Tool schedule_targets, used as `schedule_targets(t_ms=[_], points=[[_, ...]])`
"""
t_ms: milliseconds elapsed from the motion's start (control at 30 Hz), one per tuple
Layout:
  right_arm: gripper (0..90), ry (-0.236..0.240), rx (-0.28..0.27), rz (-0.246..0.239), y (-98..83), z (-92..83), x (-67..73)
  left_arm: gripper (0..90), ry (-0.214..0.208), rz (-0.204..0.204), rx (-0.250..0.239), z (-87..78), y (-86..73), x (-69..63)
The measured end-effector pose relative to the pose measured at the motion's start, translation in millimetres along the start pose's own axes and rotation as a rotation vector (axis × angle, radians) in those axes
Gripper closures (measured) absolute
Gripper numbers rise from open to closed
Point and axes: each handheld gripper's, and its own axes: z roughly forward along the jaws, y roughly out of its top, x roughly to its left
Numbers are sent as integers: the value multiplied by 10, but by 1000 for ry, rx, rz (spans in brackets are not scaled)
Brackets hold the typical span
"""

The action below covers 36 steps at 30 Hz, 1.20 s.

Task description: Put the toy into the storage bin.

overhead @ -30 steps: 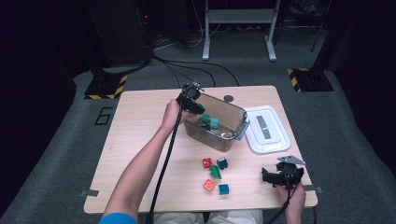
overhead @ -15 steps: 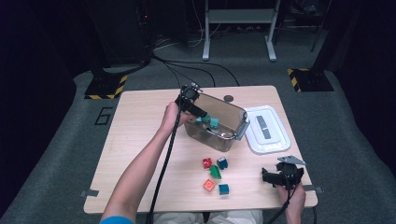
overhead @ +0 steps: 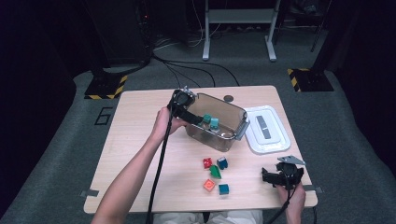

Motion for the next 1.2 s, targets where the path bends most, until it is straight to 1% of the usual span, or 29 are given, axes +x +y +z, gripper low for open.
schedule_targets(t_ms=[67,200,300,400,500,733,800,933,1033,1200], points=[[2,0,0,0,0,0,0,77,0,15,-11,-54,-48,-43],[2,0,0,0,0,0,0,58,0,30,-24,-138,-154,-110],[2,0,1,0,0,0,0,48,14,37,-36,-205,-249,-142],[3,-1,0,0,0,0,0,36,27,23,-47,-241,-339,-154],[3,-1,1,0,1,0,0,22,24,7,-41,-246,-430,-153],[3,-1,0,0,0,0,0,10,16,-5,-40,-199,-637,-200],[3,-1,0,0,0,0,0,10,14,-1,-36,-175,-686,-225],[3,-1,0,0,0,0,0,10,-7,3,-28,-100,-769,-287],[3,-1,1,0,0,0,0,9,-16,13,-23,-39,-828,-335],[3,-1,0,1,0,0,0,9,-44,16,-4,99,-916,-414]])
